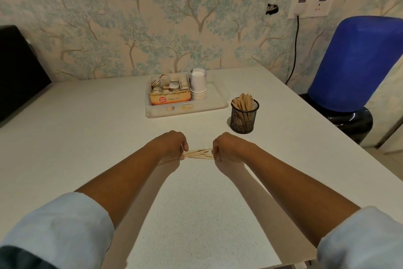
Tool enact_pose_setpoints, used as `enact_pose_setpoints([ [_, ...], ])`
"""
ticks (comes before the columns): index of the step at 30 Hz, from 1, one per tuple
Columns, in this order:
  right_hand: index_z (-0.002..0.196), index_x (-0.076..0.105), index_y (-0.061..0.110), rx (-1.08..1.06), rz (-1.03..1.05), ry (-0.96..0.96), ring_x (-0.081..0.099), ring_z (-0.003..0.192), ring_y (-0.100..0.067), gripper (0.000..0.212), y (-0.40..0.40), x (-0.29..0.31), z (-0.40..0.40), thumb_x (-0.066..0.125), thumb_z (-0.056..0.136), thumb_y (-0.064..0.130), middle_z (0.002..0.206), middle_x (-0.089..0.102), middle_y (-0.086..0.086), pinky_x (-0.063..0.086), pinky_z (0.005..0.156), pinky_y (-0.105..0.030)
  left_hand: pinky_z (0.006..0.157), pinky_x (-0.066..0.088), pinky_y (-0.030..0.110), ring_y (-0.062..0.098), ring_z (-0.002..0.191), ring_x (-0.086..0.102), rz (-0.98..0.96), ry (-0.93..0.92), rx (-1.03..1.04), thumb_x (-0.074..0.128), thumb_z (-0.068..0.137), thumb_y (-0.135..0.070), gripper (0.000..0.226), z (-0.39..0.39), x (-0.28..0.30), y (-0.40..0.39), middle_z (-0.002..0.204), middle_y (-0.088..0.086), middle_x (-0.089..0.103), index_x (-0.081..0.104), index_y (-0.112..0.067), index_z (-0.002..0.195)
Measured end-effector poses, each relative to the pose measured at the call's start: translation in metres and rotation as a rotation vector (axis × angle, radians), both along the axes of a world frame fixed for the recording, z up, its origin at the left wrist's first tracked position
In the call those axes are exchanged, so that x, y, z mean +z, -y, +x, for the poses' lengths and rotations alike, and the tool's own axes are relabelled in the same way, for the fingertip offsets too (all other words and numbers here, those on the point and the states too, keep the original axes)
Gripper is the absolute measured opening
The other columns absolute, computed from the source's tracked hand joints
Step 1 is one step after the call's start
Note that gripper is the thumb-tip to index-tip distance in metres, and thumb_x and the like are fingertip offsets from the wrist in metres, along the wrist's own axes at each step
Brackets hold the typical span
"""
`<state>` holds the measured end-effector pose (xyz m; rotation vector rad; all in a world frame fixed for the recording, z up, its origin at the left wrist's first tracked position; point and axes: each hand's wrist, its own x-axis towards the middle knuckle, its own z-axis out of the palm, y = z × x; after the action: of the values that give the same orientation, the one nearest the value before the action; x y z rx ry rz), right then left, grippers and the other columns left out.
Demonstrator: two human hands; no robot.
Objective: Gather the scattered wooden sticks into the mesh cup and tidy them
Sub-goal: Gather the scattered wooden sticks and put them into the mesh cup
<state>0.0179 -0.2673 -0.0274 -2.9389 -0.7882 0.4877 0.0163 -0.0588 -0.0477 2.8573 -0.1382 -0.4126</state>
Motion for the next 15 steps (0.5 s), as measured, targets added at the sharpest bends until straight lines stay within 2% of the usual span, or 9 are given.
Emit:
enact_pose_setpoints([
  [3, 0.121, 0.063, 0.002, 0.023, -0.048, -0.007, 0.060, 0.112, -0.027, 0.030, -0.002, 0.000, 0.000, 0.054, 0.097, 0.018, 0.122, 0.063, -0.015, 0.047, 0.096, -0.035, 0.079, 0.050, 0.024, 0.012, 0.085, 0.061, 0.020, 0.037, 0.013, 0.074, 0.086, -0.009, 0.025, -0.001, -0.002, -0.001, 0.101, -0.002, 0.067, 0.069, -0.018, 0.108],
  [6, 0.121, 0.064, 0.003, 0.050, -0.080, 0.008, 0.060, 0.111, -0.024, 0.030, -0.005, 0.001, 0.000, 0.054, 0.098, 0.021, 0.122, 0.064, -0.013, 0.047, 0.094, -0.033, 0.081, 0.052, 0.026, 0.015, 0.090, 0.064, 0.044, 0.075, 0.026, 0.069, 0.089, -0.007, 0.026, -0.003, -0.001, 0.000, 0.108, 0.003, 0.071, 0.070, -0.015, 0.113],
  [8, 0.121, 0.064, 0.003, 0.051, -0.098, 0.047, 0.059, 0.100, -0.022, 0.031, -0.006, 0.000, 0.000, 0.052, 0.100, 0.023, 0.120, 0.063, -0.014, 0.047, 0.084, -0.032, 0.084, 0.055, 0.030, 0.020, 0.095, 0.067, 0.077, 0.081, 0.028, 0.064, 0.090, -0.005, 0.026, -0.005, 0.001, 0.003, 0.110, 0.006, 0.071, 0.072, -0.013, 0.114],
  [11, 0.122, 0.060, 0.002, 0.027, -0.090, 0.092, 0.050, 0.084, -0.020, 0.033, -0.008, -0.005, 0.001, 0.048, 0.101, 0.025, 0.118, 0.058, -0.017, 0.039, 0.070, -0.029, 0.086, 0.057, 0.033, 0.024, 0.097, 0.068, 0.104, 0.071, 0.029, 0.060, 0.092, -0.005, 0.027, -0.007, 0.002, 0.006, 0.110, 0.009, 0.071, 0.073, -0.011, 0.115],
  [13, 0.124, 0.057, 0.002, 0.009, -0.096, 0.095, 0.049, 0.083, -0.021, 0.033, -0.009, -0.009, 0.001, 0.049, 0.101, 0.024, 0.119, 0.055, -0.017, 0.038, 0.070, -0.029, 0.085, 0.055, 0.033, 0.025, 0.100, 0.068, 0.121, 0.066, 0.029, 0.059, 0.094, -0.006, 0.028, -0.007, 0.002, 0.006, 0.113, 0.010, 0.070, 0.072, -0.011, 0.118],
  [15, 0.128, 0.053, -0.001, -0.008, -0.111, 0.082, 0.055, 0.091, -0.025, 0.036, -0.011, -0.012, 0.000, 0.050, 0.100, 0.021, 0.123, 0.053, -0.018, 0.037, 0.071, -0.029, 0.080, 0.051, 0.031, 0.026, 0.102, 0.067, 0.141, 0.066, 0.030, 0.059, 0.094, -0.006, 0.028, -0.007, 0.001, 0.007, 0.115, 0.011, 0.069, 0.070, -0.011, 0.119],
])
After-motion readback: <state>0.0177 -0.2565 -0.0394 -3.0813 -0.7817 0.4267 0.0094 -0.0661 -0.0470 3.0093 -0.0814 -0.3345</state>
